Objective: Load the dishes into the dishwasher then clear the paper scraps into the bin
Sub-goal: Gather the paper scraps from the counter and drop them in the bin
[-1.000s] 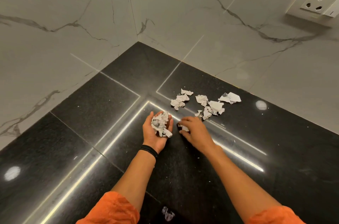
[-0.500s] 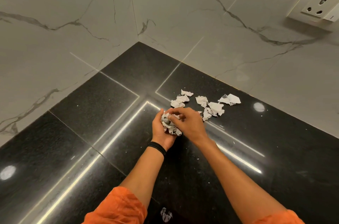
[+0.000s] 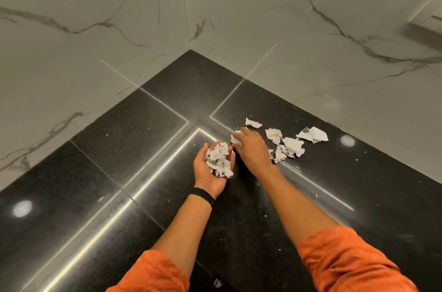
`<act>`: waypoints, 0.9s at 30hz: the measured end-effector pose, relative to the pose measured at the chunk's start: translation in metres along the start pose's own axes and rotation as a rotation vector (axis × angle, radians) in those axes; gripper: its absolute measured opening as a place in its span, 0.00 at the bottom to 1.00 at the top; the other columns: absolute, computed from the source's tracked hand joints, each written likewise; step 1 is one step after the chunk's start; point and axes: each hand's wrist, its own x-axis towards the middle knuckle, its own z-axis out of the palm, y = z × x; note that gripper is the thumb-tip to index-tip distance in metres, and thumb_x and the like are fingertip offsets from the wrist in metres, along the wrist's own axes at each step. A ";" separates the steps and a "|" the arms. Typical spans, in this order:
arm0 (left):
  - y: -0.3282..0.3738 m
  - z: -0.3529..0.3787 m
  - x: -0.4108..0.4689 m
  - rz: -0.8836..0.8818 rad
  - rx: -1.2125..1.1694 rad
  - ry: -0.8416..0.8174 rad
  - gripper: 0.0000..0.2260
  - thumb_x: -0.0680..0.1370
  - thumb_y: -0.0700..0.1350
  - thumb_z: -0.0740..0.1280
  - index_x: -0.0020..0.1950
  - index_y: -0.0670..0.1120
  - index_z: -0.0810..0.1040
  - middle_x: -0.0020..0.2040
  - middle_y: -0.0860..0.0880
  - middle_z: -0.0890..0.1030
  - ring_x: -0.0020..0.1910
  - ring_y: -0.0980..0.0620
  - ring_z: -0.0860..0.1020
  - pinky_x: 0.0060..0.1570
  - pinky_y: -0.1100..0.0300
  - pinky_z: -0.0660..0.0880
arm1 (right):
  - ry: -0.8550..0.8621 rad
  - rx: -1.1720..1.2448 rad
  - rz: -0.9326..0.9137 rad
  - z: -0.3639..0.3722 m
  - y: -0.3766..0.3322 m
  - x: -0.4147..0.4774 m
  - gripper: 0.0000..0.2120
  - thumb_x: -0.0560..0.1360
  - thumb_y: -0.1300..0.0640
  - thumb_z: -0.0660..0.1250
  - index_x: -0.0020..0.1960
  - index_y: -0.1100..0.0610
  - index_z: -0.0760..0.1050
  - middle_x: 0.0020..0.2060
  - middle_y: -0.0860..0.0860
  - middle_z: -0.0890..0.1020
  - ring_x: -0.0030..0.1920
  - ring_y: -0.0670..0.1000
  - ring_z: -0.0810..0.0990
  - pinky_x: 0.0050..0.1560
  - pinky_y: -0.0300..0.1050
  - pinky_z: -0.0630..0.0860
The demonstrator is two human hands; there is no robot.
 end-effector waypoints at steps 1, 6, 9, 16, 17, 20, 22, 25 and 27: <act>0.001 -0.001 0.000 0.006 0.003 0.002 0.15 0.79 0.52 0.67 0.58 0.42 0.80 0.56 0.40 0.82 0.55 0.42 0.81 0.68 0.47 0.72 | 0.005 -0.036 -0.032 0.003 -0.002 -0.004 0.10 0.79 0.55 0.65 0.59 0.53 0.80 0.58 0.49 0.80 0.58 0.57 0.76 0.56 0.54 0.77; 0.004 -0.002 -0.001 0.032 0.013 0.035 0.14 0.80 0.52 0.66 0.56 0.42 0.80 0.54 0.40 0.82 0.55 0.42 0.80 0.69 0.45 0.72 | 0.028 -0.087 -0.128 0.002 0.008 -0.032 0.08 0.76 0.60 0.66 0.51 0.52 0.81 0.49 0.47 0.84 0.46 0.54 0.78 0.47 0.49 0.76; -0.001 0.004 -0.003 0.049 0.033 0.043 0.13 0.80 0.51 0.66 0.54 0.43 0.80 0.51 0.41 0.83 0.53 0.43 0.81 0.69 0.45 0.71 | 0.180 0.283 0.142 -0.015 0.010 -0.044 0.09 0.77 0.61 0.70 0.54 0.52 0.85 0.49 0.47 0.87 0.50 0.50 0.83 0.54 0.46 0.78; -0.024 0.018 -0.007 0.011 0.077 -0.050 0.15 0.80 0.54 0.62 0.50 0.43 0.80 0.46 0.43 0.82 0.46 0.45 0.81 0.57 0.49 0.76 | 0.313 0.590 0.030 -0.037 -0.042 -0.067 0.11 0.75 0.58 0.74 0.57 0.49 0.84 0.50 0.41 0.85 0.50 0.41 0.82 0.52 0.38 0.78; -0.026 0.019 -0.006 0.007 0.076 -0.051 0.15 0.80 0.55 0.62 0.50 0.44 0.80 0.46 0.43 0.82 0.46 0.45 0.82 0.58 0.50 0.77 | 0.287 0.520 -0.013 -0.033 -0.048 -0.072 0.12 0.74 0.58 0.74 0.57 0.49 0.84 0.50 0.42 0.85 0.51 0.41 0.81 0.53 0.39 0.77; -0.029 0.022 -0.006 0.006 0.055 -0.056 0.16 0.80 0.56 0.62 0.55 0.44 0.79 0.50 0.41 0.81 0.50 0.43 0.80 0.65 0.47 0.73 | 0.278 0.421 -0.059 -0.023 -0.052 -0.078 0.14 0.71 0.53 0.74 0.57 0.48 0.84 0.53 0.42 0.85 0.55 0.44 0.80 0.57 0.46 0.77; -0.028 0.022 -0.008 -0.004 0.028 -0.068 0.16 0.81 0.56 0.61 0.53 0.44 0.79 0.50 0.42 0.81 0.49 0.44 0.80 0.60 0.49 0.74 | 0.278 0.469 -0.041 -0.023 -0.050 -0.079 0.17 0.69 0.50 0.74 0.58 0.45 0.84 0.56 0.39 0.84 0.58 0.43 0.77 0.59 0.45 0.75; -0.025 0.023 -0.004 -0.023 -0.005 -0.076 0.20 0.79 0.57 0.63 0.59 0.42 0.79 0.56 0.42 0.80 0.57 0.43 0.79 0.67 0.50 0.71 | 0.239 0.561 -0.041 -0.034 -0.045 -0.069 0.18 0.70 0.54 0.73 0.59 0.43 0.83 0.60 0.38 0.82 0.63 0.42 0.73 0.64 0.37 0.70; -0.024 0.025 0.001 -0.021 -0.012 -0.050 0.19 0.78 0.56 0.64 0.61 0.44 0.78 0.60 0.42 0.79 0.60 0.43 0.78 0.70 0.50 0.70 | 0.257 0.595 -0.011 -0.043 -0.040 -0.055 0.16 0.73 0.57 0.70 0.58 0.45 0.84 0.59 0.39 0.82 0.64 0.44 0.73 0.64 0.33 0.67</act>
